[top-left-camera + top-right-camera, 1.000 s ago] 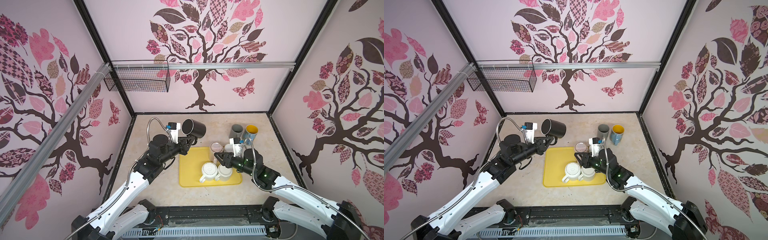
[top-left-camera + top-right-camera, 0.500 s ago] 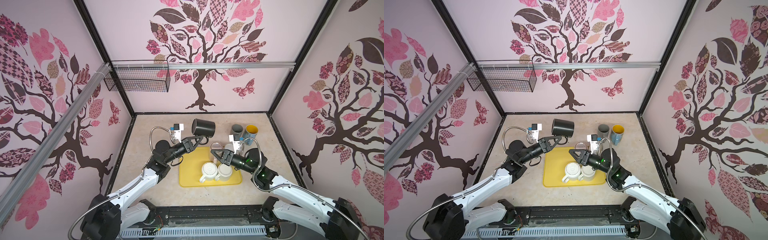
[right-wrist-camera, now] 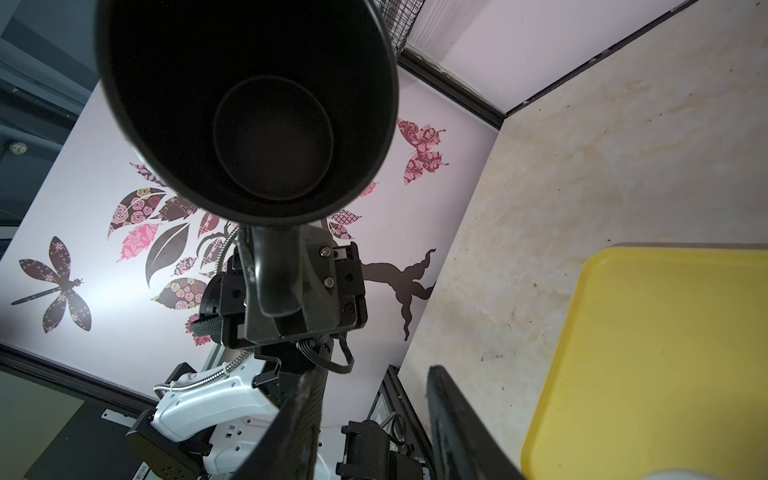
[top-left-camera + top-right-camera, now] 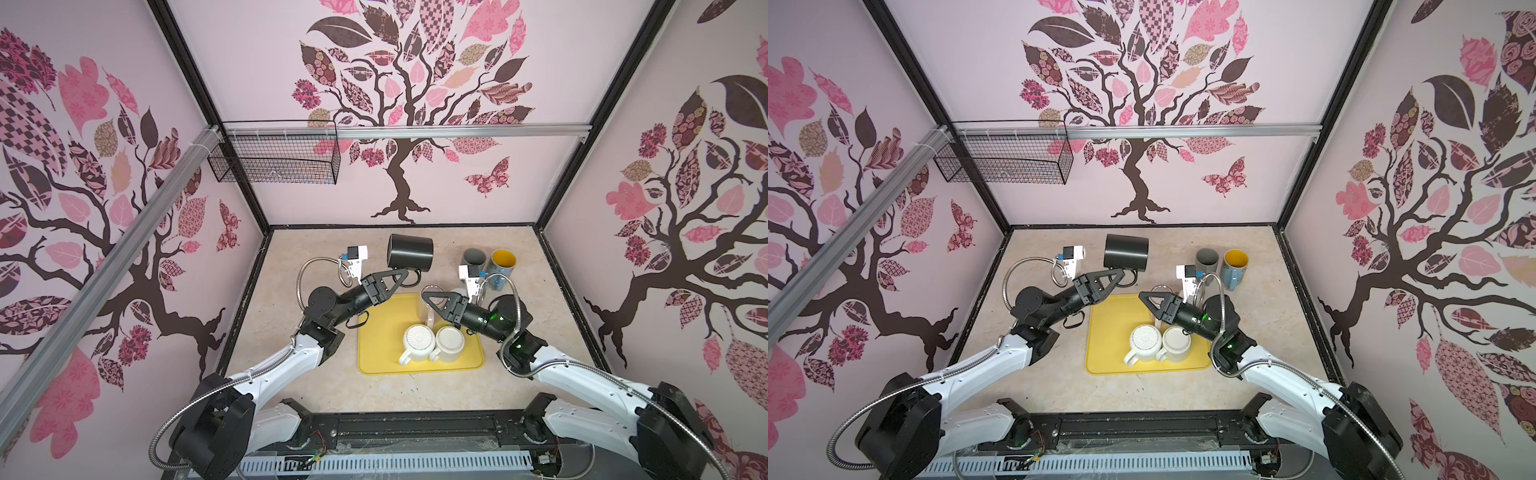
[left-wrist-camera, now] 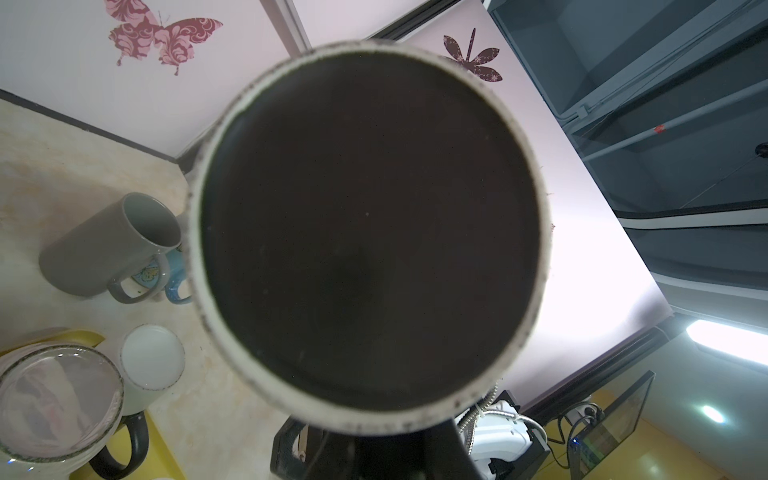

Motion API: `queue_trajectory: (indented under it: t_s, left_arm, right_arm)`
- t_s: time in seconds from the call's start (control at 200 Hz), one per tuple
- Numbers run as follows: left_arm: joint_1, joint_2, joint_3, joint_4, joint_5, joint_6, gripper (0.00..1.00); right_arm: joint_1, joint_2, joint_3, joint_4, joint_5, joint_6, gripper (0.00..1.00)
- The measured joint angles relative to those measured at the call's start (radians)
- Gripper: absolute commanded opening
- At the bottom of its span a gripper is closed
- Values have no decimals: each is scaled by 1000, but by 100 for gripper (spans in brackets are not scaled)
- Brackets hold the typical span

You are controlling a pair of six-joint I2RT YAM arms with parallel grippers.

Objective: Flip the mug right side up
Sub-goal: 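Close the right gripper on the black mug held by the left gripper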

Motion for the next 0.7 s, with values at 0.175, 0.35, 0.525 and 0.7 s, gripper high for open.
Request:
queue_trajectory:
  t_s: [0.175,0.35,0.525,0.7]
  left_arm:
    - [0,0,-20,1,8,-4,0]
    - [0,13,-30,39,16,-10,0]
    - [-3,17,-30,52,19,-14,0]
    - [-18,17,-32,63,17,-13,0]
  right_arm:
    - [0,38,4,77,-21,31,45]
    - [0,60,13,119,-24,39,45]
    - [0,87,71,145,-21,44,41]
    - [0,113,93,168,-13,61,38]
